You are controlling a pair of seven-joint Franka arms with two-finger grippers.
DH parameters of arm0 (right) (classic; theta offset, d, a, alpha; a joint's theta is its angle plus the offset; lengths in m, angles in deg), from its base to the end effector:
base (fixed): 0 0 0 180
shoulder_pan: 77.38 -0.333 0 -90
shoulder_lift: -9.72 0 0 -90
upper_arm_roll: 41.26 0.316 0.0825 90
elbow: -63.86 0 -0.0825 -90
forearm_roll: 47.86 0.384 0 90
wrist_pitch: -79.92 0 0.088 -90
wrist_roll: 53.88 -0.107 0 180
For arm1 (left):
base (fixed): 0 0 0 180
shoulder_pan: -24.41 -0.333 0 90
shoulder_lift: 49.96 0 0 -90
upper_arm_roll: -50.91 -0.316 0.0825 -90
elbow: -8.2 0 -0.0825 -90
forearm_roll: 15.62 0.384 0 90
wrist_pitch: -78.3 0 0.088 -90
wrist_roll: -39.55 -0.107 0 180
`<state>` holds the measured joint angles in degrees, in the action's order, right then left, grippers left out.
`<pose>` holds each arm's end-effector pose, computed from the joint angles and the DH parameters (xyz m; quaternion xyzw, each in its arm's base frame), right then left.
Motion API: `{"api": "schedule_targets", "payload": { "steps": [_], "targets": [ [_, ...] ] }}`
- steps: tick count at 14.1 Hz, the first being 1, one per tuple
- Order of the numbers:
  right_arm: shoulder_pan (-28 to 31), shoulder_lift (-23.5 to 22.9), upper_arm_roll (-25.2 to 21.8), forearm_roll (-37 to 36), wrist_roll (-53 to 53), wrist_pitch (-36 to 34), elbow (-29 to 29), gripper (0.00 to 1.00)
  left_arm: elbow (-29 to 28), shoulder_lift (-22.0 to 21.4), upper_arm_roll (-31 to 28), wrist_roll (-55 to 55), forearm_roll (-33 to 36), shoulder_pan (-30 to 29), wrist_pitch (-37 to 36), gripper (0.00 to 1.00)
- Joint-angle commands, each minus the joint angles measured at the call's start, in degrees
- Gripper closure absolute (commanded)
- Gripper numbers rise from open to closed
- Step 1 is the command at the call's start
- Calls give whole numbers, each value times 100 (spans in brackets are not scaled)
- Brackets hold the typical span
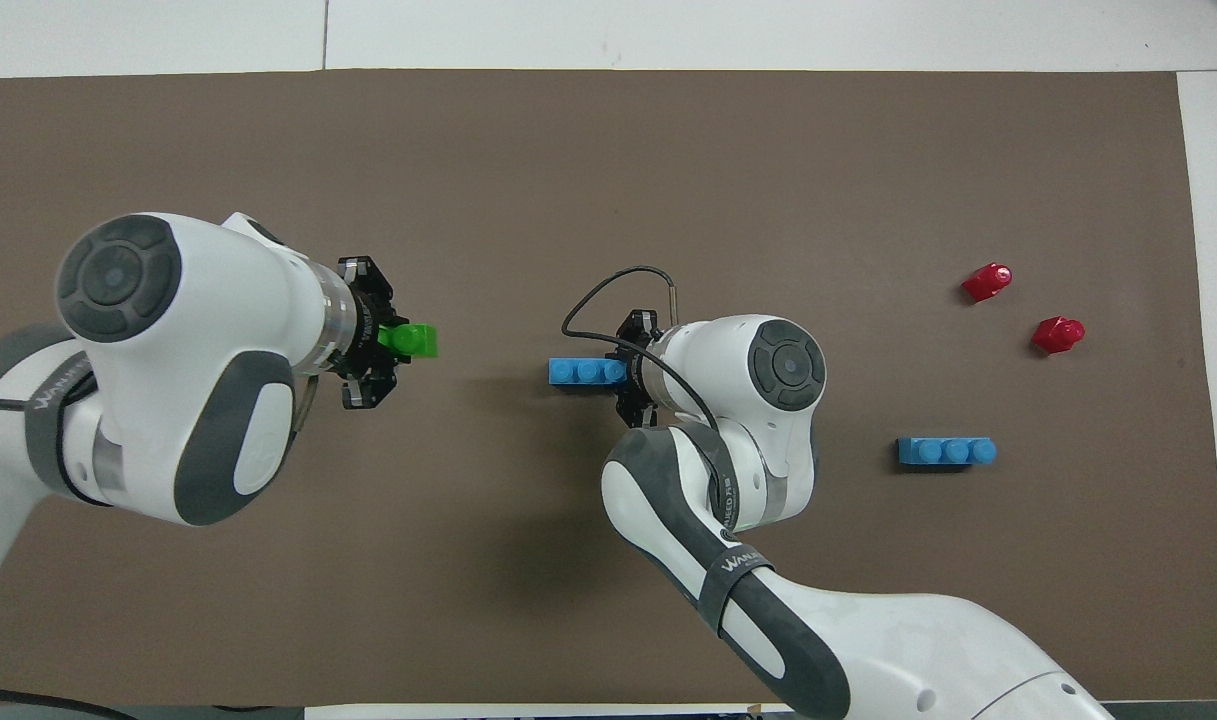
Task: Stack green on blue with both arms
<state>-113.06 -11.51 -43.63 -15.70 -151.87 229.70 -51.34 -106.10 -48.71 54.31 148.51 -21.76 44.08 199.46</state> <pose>0.5271 0.3336 0.2905 -0.6903 0.6966 0.0985 0.1689 0.5221 -0.2276 0.4583 0.7127 0.6981 -0.0238 0.0641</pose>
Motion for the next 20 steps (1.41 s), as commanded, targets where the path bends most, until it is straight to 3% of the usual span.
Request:
{"api": "schedule_targets", "payload": {
  "steps": [1,3,6,10,15,20],
  "targets": [
    [-36,13,-26,98,289,-80,-126,100,223,244,-85,906,-1,485,153,100],
    [-35,13,-26,98,281,-80,-135,100,398,323,-85,1284,25,765,136,100],
    [-35,13,-26,98,290,-62,-161,100,733,893,-85,1812,279,1083,187,100],
    [-9,13,-26,98,298,-62,-170,100,680,1035,-85,1840,341,1083,390,100],
    [8,13,-26,98,307,-36,-196,100,795,1404,-85,1901,535,1504,469,100],
    [26,13,-26,98,307,-27,-205,100,786,1413,-85,1901,561,1549,610,100]
  ]
}}
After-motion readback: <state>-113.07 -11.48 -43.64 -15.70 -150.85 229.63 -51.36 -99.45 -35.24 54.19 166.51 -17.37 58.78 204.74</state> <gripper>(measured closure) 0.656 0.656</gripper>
